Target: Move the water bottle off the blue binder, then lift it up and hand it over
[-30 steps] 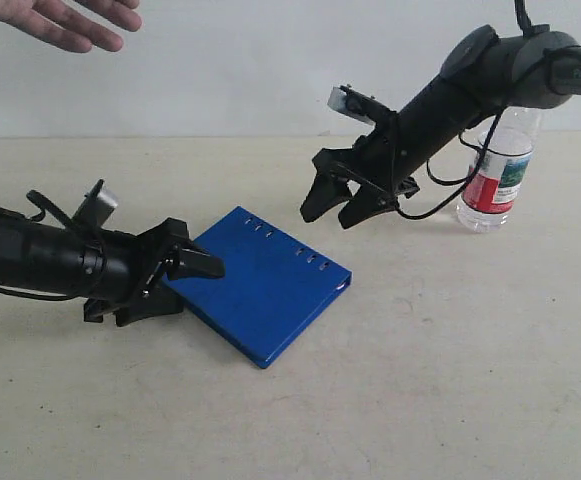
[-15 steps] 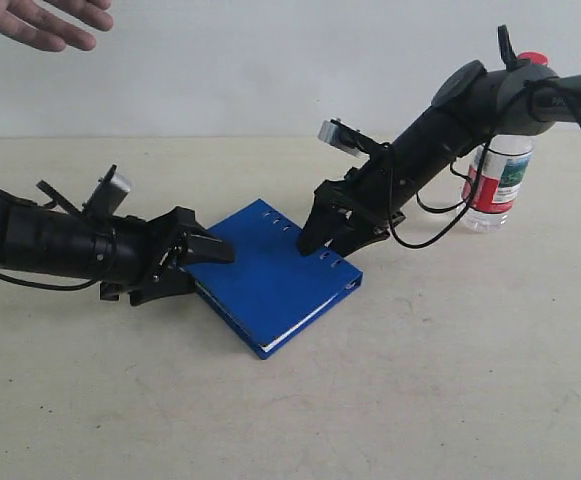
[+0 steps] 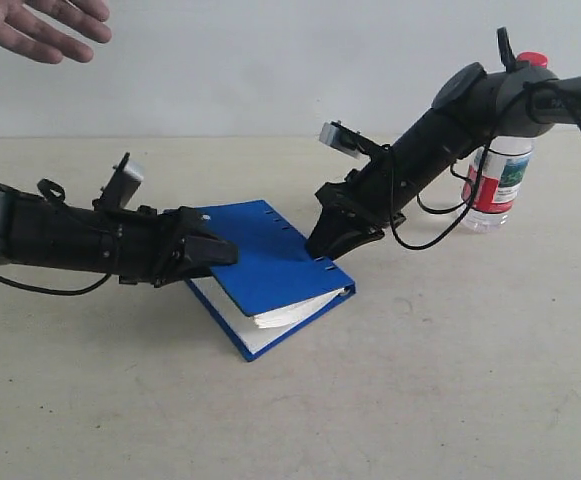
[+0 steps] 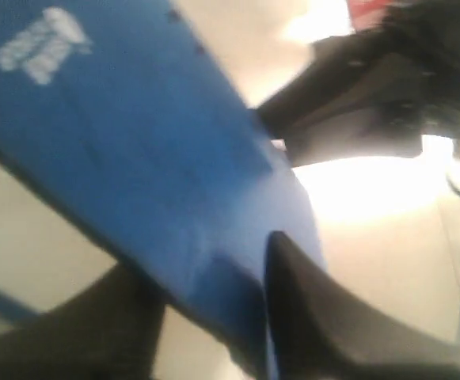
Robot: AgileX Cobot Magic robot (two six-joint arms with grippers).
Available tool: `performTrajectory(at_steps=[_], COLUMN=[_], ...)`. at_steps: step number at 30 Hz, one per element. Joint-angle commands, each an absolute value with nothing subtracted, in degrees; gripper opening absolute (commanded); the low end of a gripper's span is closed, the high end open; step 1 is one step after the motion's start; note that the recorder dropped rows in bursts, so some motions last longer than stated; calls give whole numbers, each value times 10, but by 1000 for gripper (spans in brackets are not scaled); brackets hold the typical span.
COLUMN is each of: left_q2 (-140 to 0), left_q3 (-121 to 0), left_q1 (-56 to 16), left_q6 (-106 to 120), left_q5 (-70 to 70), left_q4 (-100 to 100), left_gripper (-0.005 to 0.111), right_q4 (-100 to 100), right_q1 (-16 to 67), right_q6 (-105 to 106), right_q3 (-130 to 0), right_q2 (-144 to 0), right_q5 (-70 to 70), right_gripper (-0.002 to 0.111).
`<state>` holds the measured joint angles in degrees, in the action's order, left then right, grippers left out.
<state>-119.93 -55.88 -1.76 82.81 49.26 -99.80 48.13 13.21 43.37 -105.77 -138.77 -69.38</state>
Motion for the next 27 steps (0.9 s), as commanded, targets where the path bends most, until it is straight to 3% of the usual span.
performTrajectory(at_steps=[1, 2, 6, 10, 12, 15, 21, 27], left_q2=[-1226, -1233, -1244, -1243, -1243, -1243, -1238, -1238], left_q3=[-561, -561, -561, -561, -561, -560, -545, -543], left_q1=[-21, -21, -21, -12, -5, 4, 14, 16], left_q6=[808, 814, 870, 951, 991, 1067, 1115, 1103], left_q5=[460, 460, 465, 532, 601, 700, 700, 682], left_q4=[-999, -999, -999, -999, -999, -984, -948, -907], left_gripper=[10, 4, 4, 4, 4, 4, 4, 4], right_q4=[493, 493, 490, 481, 481, 481, 513, 572], right_q1=[132, 132, 132, 132, 132, 132, 132, 132], right_q6=[441, 441, 441, 445, 451, 457, 476, 488], right_q3=[-1060, -1060, -1060, -1060, -1060, -1060, -1060, -1060], right_q2=[-1385, -1385, -1385, -1385, -1385, -1385, -1385, -1385], right_q5=[-700, -700, -700, -700, -700, -700, -700, -700], right_gripper=[30, 30, 31, 57, 65, 62, 45, 44])
